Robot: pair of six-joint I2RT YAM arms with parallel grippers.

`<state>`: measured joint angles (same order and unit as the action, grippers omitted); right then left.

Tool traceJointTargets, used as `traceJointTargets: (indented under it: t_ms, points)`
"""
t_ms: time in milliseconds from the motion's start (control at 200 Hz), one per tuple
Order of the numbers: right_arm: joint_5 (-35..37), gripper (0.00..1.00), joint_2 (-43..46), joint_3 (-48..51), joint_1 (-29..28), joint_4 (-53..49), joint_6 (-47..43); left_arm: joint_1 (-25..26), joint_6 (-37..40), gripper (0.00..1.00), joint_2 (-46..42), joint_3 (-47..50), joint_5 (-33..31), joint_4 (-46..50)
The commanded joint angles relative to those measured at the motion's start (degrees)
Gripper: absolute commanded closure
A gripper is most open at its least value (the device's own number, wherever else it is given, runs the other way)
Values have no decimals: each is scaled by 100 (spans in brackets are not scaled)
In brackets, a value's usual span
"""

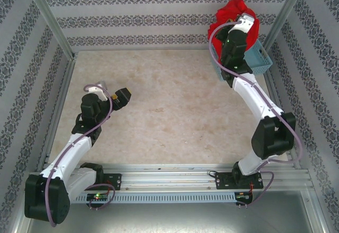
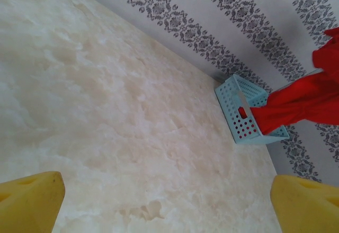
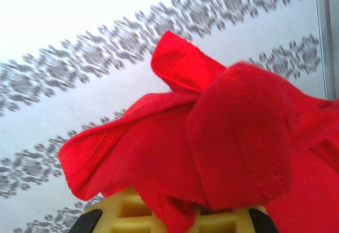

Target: Fold the inside-out t-shirt

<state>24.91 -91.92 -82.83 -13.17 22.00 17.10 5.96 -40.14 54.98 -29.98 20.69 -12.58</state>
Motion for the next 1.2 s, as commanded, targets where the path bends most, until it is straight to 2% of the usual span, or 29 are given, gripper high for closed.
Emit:
traceJointTargets:
  t_ms: [0, 135, 345, 535, 634, 709, 769, 859, 1034, 1099, 1194]
  points:
    - [-46, 100, 594, 73, -331, 567, -706, 51, -25, 0, -219, -546, 107, 804]
    - [-320, 100, 1044, -23, -939, 157, -1095, 53, 178, 0, -379, -965, -31, 1551]
    - [-904, 100, 1319, 72, -1851, -1052, -677, 55, 366, 0, -488, -1176, -460, 2375]
    - [-1009, 100, 1065, 857, -2727, -2042, -308, 221, 458, 0, -247, -1293, -116, 2632]
    - [-1358, 81, 777, 1383, -2898, -2305, 140, 500, 587, 0, -74, -1380, -329, 2954]
    - [-1664, 47, 679, 1673, -2942, -2455, 303, 653, 647, 0, 133, -1423, -419, 3082]
    - [-1691, 35, 745, 1894, -2946, -2630, 378, 755, 672, 0, 409, -1503, -449, 3174]
    - [-1539, 29, 1049, 2279, -2919, -2854, 441, 956, 701, 0, 915, -1708, -560, 3333]
    - [-1676, 28, 1561, 2977, -2635, -3358, 888, 1413, 688, 0, 2219, -2444, -1025, 3555]
    - [-1759, 28, 1637, 3306, -2587, -3327, 1071, 1518, 672, 5, 2760, -2729, -1081, 3617]
    - [-1896, 28, 1649, 3710, -2560, -3157, 1342, 1676, 619, 12, 3384, -3050, -845, 3506]
